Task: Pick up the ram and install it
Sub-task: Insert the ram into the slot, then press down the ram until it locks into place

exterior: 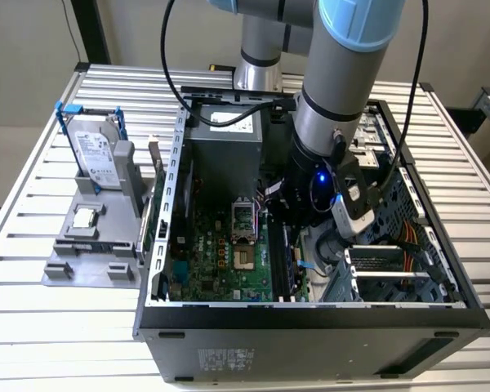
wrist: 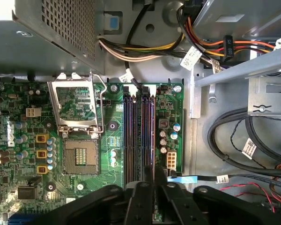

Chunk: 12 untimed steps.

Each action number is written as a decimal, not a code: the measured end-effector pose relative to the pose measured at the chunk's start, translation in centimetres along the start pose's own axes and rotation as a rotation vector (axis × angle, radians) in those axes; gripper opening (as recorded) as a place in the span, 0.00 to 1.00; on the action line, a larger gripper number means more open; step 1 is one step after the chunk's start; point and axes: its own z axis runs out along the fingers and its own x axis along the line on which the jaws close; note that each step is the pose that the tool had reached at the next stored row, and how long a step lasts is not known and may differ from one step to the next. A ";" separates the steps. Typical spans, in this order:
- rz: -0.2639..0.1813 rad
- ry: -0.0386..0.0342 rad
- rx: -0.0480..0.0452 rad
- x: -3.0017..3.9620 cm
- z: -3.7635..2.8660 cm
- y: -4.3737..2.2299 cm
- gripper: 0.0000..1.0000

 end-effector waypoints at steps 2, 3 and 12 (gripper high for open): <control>0.000 0.0000 0.0000 0.00 0.00 0.00 0.00; 0.000 0.0000 0.0001 0.00 0.00 0.00 0.00; -0.001 0.0000 0.0001 0.00 0.00 -0.01 0.00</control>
